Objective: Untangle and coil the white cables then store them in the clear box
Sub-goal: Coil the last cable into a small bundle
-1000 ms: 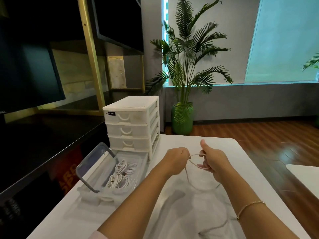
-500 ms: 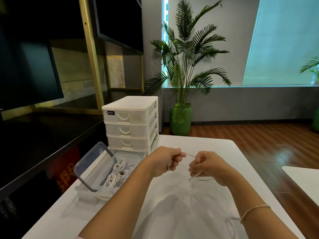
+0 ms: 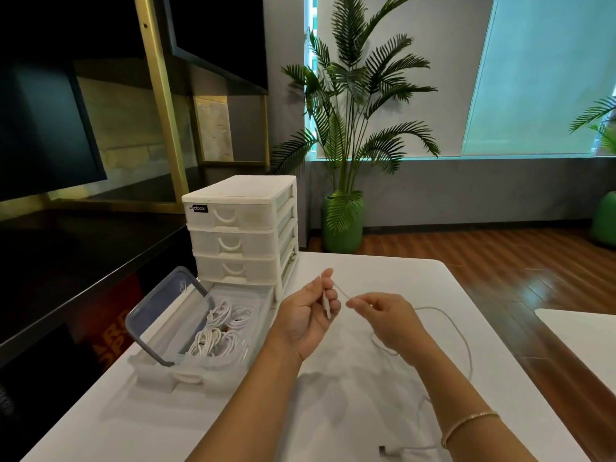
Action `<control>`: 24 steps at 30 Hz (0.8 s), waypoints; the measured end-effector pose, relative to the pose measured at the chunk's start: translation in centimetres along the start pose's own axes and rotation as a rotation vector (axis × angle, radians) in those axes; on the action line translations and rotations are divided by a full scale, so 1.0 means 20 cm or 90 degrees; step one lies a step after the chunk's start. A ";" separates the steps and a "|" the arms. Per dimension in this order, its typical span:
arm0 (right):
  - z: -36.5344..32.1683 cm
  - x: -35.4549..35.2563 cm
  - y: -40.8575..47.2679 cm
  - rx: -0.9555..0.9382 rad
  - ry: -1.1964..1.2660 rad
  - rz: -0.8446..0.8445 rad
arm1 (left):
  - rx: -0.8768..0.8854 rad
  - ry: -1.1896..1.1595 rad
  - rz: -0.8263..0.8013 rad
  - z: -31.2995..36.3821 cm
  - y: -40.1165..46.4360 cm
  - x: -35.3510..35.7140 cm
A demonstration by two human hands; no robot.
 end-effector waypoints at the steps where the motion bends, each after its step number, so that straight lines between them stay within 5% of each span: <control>1: 0.00 0.02 0.00 -0.001 -0.057 -0.006 | 0.016 0.017 0.012 0.01 0.00 -0.01; 6: -0.02 0.07 -0.06 -0.017 -0.142 -0.063 | 0.033 0.327 0.109 0.02 -0.02 -0.02; 14: -0.05 -0.02 -0.14 -0.047 -0.132 -0.002 | -0.055 0.915 0.030 -0.04 -0.04 0.01; 18: -0.06 -0.07 -0.16 -0.107 -0.042 0.089 | -0.088 0.974 -0.052 -0.09 -0.04 0.06; 24: -0.04 -0.08 -0.16 -0.116 0.079 0.178 | -0.128 0.821 -0.094 -0.11 -0.04 0.09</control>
Point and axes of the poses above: each hand's wrist, its own y-axis towards the middle knuckle, its own x-axis out of the palm, z = x × y, the point moved 3 cm from there along y, towards the middle knuckle, and after that the axes turned 15 degrees about -z, right-handed, at the moved point
